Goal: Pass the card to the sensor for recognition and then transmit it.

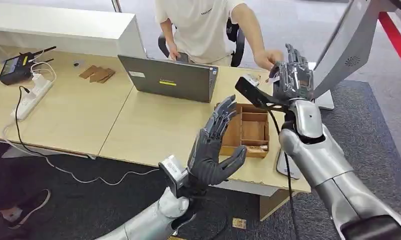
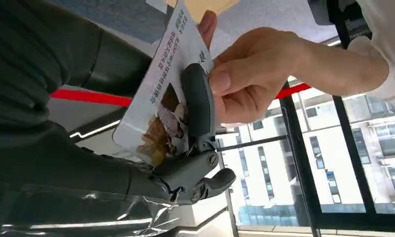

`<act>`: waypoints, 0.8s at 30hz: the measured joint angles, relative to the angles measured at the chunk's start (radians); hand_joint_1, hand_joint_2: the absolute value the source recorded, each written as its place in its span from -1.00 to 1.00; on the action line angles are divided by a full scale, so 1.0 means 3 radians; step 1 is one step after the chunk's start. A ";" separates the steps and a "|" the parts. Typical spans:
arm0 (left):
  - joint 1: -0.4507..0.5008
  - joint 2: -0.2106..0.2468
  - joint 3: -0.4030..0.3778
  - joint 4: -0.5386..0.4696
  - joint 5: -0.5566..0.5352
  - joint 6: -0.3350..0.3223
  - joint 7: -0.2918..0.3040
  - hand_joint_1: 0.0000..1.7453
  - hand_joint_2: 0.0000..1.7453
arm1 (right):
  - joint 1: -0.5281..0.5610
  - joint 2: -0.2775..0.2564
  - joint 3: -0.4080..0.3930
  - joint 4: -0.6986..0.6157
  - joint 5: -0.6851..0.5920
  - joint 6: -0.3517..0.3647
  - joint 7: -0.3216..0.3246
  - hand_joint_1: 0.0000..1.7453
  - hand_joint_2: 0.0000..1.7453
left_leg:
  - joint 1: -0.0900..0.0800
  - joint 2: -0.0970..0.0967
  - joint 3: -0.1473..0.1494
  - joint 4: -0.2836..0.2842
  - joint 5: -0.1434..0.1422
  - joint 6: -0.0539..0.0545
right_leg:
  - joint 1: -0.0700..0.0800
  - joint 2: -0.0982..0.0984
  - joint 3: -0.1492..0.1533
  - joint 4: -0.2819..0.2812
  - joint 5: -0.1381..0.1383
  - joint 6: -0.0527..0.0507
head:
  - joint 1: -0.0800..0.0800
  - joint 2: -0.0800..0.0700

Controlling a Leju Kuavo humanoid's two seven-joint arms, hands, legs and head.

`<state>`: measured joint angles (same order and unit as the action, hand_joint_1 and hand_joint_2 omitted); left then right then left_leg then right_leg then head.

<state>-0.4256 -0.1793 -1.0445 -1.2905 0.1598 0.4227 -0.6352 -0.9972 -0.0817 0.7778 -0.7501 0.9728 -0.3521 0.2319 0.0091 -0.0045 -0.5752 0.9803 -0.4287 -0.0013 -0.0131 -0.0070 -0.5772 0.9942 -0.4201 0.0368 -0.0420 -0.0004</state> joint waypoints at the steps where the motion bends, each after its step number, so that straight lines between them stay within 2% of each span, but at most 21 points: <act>1: 0.0000 0.0000 0.0000 0.0003 0.0003 0.0000 0.0000 -1.00 1.00 | -0.0009 0.0020 0.0011 0.0045 -0.0001 -0.0003 0.0000 1.00 1.00 | 0.0000 -0.0001 -0.0001 0.0000 0.0000 0.0000 | 0.0000 -0.0001 0.0000 0.0000 0.0000 0.0000 | 0.0001 0.0000; 11: 0.0002 0.0000 0.0001 0.0017 0.0004 0.0000 0.0006 -1.00 1.00 | -0.0083 0.0148 0.0127 0.0415 -0.0062 -0.0046 -0.0003 1.00 1.00 | 0.0000 -0.0002 -0.0004 0.0000 -0.0001 0.0000 | 0.0000 -0.0002 -0.0004 0.0000 -0.0002 0.0001 | 0.0000 0.0000; 12: 0.0002 0.0000 0.0000 0.0017 0.0004 0.0000 0.0006 -1.00 1.00 | -0.0086 0.0153 0.0136 0.0433 -0.0062 -0.0048 -0.0003 0.16 1.00 | 0.0000 -0.0003 -0.0004 0.0000 -0.0001 0.0000 | 0.0000 -0.0002 -0.0005 0.0000 -0.0002 0.0001 | 0.0000 0.0000; 13: 0.0002 0.0000 0.0000 0.0017 0.0004 0.0000 0.0006 -1.00 1.00 | -0.0089 0.0155 0.0144 0.0453 -0.0062 -0.0050 -0.0003 -1.00 1.00 | 0.0000 -0.0003 -0.0005 0.0000 -0.0001 0.0000 | 0.0000 -0.0002 -0.0005 0.0000 -0.0003 0.0001 | 0.0000 0.0000; 24: 0.0005 0.0006 0.0000 0.0018 -0.0018 0.0038 0.0069 -1.00 1.00 | -0.0095 0.0174 0.0215 0.0595 -0.0073 -0.0118 0.0060 -1.00 1.00 | 0.0000 0.0000 -0.0004 0.0000 -0.0001 0.0000 | 0.0000 -0.0001 -0.0006 0.0000 -0.0002 0.0000 | 0.0000 0.0000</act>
<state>-0.4242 -0.1774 -1.0445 -1.2852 0.1545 0.4342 -0.6145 -1.0257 -0.0294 0.8423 -0.5714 0.9510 -0.3876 0.2499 0.0091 -0.0046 -0.5763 0.9803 -0.4289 -0.0012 -0.0131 -0.0073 -0.5789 0.9942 -0.4207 0.0368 -0.0420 -0.0004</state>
